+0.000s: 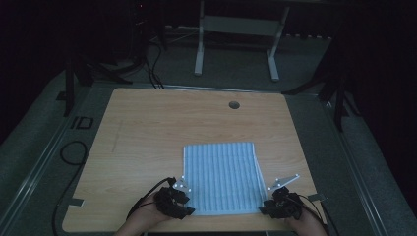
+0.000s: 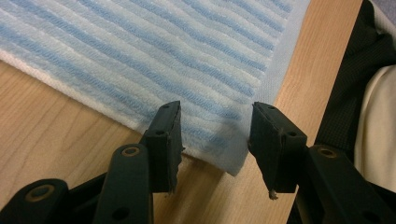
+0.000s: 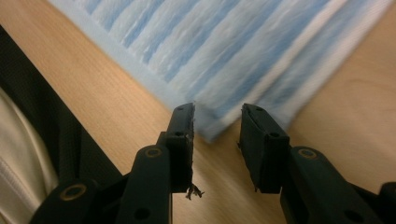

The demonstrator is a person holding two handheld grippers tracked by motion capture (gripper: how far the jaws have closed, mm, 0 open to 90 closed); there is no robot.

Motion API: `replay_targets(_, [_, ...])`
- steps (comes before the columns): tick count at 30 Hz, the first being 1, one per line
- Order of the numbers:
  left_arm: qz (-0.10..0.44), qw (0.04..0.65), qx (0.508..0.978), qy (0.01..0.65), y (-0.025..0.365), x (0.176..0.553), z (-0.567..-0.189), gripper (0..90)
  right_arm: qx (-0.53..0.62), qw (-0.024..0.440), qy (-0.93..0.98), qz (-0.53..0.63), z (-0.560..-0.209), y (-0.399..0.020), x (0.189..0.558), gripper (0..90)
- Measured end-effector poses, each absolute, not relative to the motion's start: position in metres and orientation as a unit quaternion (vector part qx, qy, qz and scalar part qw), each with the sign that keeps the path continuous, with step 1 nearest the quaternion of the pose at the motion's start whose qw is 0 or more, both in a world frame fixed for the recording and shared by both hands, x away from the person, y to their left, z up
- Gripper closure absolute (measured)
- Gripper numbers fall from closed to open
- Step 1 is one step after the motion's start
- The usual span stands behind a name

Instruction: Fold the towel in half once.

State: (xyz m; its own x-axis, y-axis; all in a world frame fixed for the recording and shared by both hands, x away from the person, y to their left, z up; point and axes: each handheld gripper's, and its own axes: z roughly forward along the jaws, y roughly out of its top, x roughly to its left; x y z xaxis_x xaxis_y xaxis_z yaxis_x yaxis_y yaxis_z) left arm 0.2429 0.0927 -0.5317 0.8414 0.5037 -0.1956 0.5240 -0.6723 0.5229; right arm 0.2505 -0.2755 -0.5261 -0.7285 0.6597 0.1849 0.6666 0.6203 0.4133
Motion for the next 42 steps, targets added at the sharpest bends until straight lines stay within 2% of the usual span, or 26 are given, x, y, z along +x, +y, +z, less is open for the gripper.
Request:
replay_targets(4, [-0.018, 0.293, 0.914, 0.282, 0.093, 0.243, -0.533, 55.7, -0.375, 0.001, -0.899, -0.225, -0.526, -0.274, 0.250, 75.3])
replay_targets(5, [-0.018, 0.293, 0.913, 0.282, 0.093, 0.242, -0.534, 60.3, -0.370, -0.001, -0.902, -0.222, -0.526, -0.273, 0.250, 79.0])
replay_targets(6, [-0.019, 0.294, 0.913, 0.282, 0.093, 0.242, -0.534, 60.9, -0.369, -0.003, -0.903, -0.220, -0.526, -0.272, 0.250, 82.4])
replay_targets(7, [-0.019, 0.296, 0.912, 0.282, 0.093, 0.242, -0.534, 68.5, -0.368, -0.006, -0.903, -0.221, -0.525, -0.271, 0.251, 86.7])
replay_targets(9, [-0.013, 0.300, 0.911, 0.282, 0.093, 0.242, -0.533, 71.0, -0.368, -0.010, -0.902, -0.224, -0.522, -0.271, 0.251, 89.9])
replay_targets(10, [-0.019, 0.304, 0.909, 0.284, 0.094, 0.243, -0.532, 77.8, -0.370, -0.012, -0.901, -0.228, -0.520, -0.272, 0.251, 90.0])
replay_targets(11, [-0.019, 0.309, 0.907, 0.286, 0.095, 0.244, -0.530, 89.2, -0.373, -0.015, -0.896, -0.240, -0.513, -0.273, 0.253, 90.0])
replay_targets(17, [-0.027, 0.313, 0.905, 0.286, 0.094, 0.245, -0.527, 89.9, -0.374, -0.044, -0.893, -0.245, -0.500, -0.273, 0.257, 90.0])
replay_targets(20, [-0.022, 0.318, 0.900, 0.296, 0.096, 0.246, -0.525, 90.0, -0.370, -0.043, -0.894, -0.249, -0.496, -0.272, 0.260, 90.0])
replay_targets(24, [-0.016, 0.351, 0.884, 0.307, 0.100, 0.250, -0.509, 90.0, -0.361, -0.071, -0.891, -0.265, -0.472, -0.271, 0.266, 90.0])
replay_targets(25, [-0.009, 0.363, 0.880, 0.307, 0.101, 0.249, -0.502, 90.0, -0.355, -0.087, -0.886, -0.286, -0.452, -0.274, 0.263, 90.0])
replay_targets(26, [-0.005, 0.368, 0.880, 0.301, 0.100, 0.248, -0.495, 90.0, -0.355, -0.087, -0.886, -0.286, -0.452, -0.274, 0.263, 90.0])
replay_targets(27, [-0.001, 0.374, 0.880, 0.292, 0.099, 0.246, -0.489, 90.0, -0.356, -0.107, -0.878, -0.303, -0.434, -0.281, 0.257, 90.0])
replay_targets(30, [0.002, 0.370, 0.889, 0.271, 0.089, 0.240, -0.484, 90.0, -0.365, -0.121, -0.871, -0.307, -0.427, -0.293, 0.251, 90.0])
replay_targets(32, [-0.002, 0.354, 0.898, 0.260, 0.083, 0.238, -0.491, 89.9, -0.386, -0.120, -0.863, -0.304, -0.433, -0.307, 0.248, 90.0])
replay_targets(33, [-0.001, 0.351, 0.898, 0.266, 0.082, 0.238, -0.496, 89.8, -0.405, -0.099, -0.862, -0.289, -0.452, -0.315, 0.247, 90.0])
replay_targets(34, [-0.007, 0.346, 0.898, 0.270, 0.081, 0.239, -0.502, 89.8, -0.405, -0.099, -0.862, -0.289, -0.452, -0.315, 0.247, 90.0])
replay_targets(35, [-0.007, 0.344, 0.898, 0.274, 0.082, 0.240, -0.506, 89.8, -0.418, -0.080, -0.864, -0.269, -0.475, -0.318, 0.248, 90.0])
replay_targets(39, [-0.009, 0.348, 0.889, 0.299, 0.090, 0.243, -0.513, 89.7, -0.427, -0.046, -0.862, -0.270, -0.501, -0.312, 0.253, 90.0])
replay_targets(42, [-0.011, 0.359, 0.880, 0.312, 0.098, 0.246, -0.515, 89.7, -0.416, -0.041, -0.867, -0.272, -0.503, -0.304, 0.254, 90.0])
